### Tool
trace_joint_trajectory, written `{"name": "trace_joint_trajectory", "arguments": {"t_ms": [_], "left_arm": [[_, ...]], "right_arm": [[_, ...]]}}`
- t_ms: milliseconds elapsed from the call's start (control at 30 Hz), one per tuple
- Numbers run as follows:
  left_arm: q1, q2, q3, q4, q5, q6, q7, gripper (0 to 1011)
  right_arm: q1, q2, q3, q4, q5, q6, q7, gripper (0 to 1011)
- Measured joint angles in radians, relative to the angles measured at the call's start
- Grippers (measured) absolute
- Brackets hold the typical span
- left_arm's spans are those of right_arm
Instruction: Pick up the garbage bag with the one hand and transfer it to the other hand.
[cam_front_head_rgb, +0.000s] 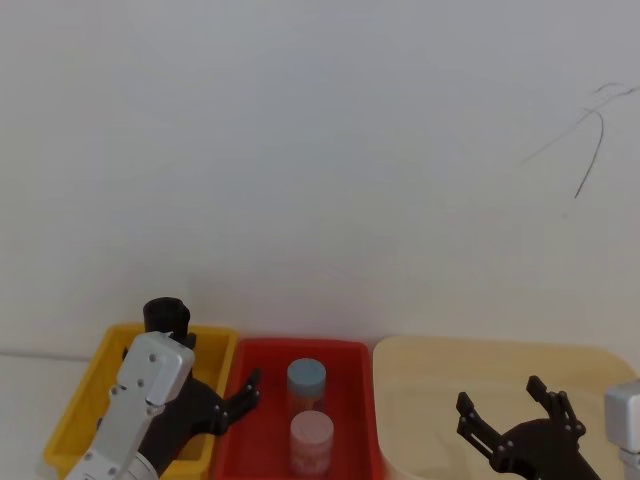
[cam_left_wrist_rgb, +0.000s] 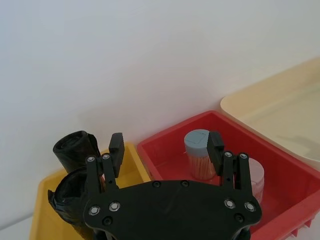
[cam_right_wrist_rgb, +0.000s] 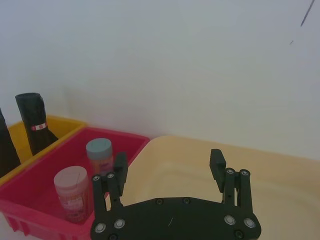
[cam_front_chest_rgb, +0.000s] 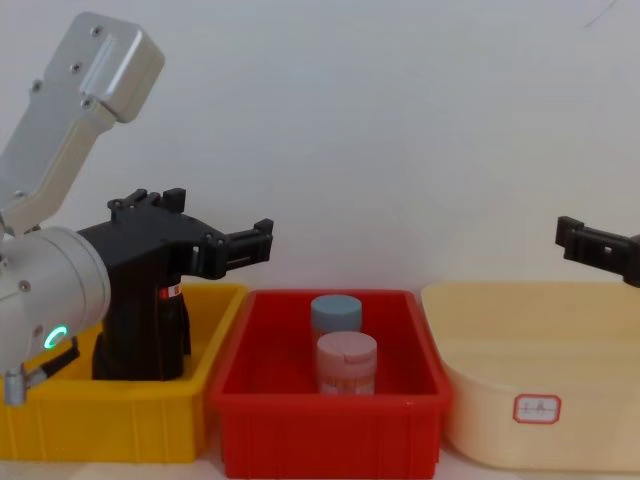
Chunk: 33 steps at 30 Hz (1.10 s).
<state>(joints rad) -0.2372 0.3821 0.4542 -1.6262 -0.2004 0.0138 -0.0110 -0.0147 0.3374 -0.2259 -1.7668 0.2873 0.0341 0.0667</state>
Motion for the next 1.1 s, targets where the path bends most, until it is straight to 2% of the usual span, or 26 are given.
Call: {"name": "trace_joint_trajectory", "arguments": {"t_ms": [1100], "left_arm": [[0.000,0.000,0.000,0.000,0.000,0.000,0.000,1000]], "right_arm": [[0.000,0.000,0.000,0.000,0.000,0.000,0.000,1001]]}}
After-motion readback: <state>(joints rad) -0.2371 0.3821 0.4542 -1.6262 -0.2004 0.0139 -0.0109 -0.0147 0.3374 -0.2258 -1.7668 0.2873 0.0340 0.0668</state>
